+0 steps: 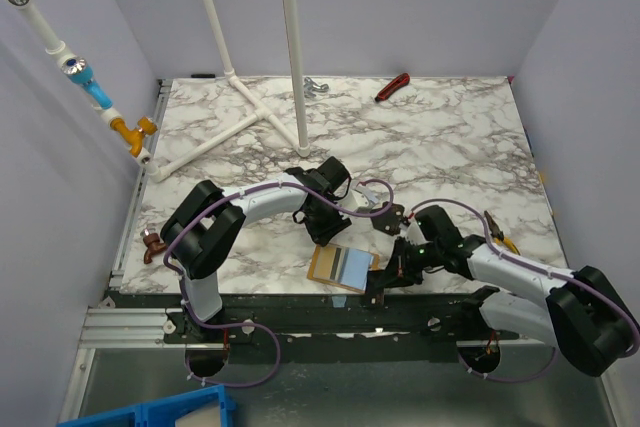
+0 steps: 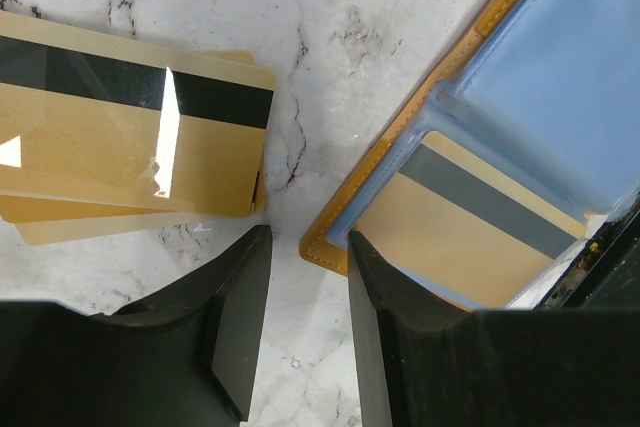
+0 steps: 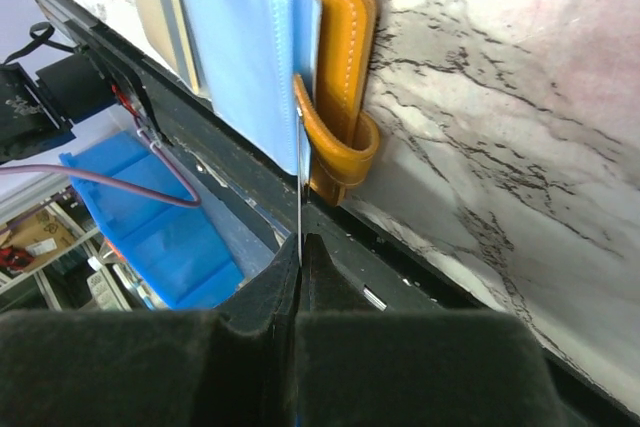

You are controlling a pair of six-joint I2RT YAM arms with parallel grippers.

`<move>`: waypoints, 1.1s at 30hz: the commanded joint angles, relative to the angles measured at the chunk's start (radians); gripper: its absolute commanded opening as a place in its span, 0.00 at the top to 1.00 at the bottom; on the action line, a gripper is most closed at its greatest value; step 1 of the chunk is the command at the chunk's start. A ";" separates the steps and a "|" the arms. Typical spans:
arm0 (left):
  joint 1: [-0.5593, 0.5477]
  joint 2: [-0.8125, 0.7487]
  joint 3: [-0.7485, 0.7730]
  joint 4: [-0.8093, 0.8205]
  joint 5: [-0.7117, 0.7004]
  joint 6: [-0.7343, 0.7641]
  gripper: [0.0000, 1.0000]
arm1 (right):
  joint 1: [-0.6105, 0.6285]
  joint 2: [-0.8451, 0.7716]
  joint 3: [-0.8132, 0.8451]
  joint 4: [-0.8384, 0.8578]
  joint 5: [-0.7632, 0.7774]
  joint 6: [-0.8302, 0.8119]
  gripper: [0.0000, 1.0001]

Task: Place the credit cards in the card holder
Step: Turn over the card slot in the card holder.

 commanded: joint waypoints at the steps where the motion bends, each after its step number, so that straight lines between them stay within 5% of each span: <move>1: -0.006 0.015 -0.006 -0.006 -0.013 0.023 0.63 | 0.004 -0.052 0.011 -0.032 0.002 -0.010 0.99; 33: -0.006 0.018 -0.006 -0.007 -0.008 0.022 0.65 | 0.003 0.012 0.024 0.111 -0.121 0.002 0.99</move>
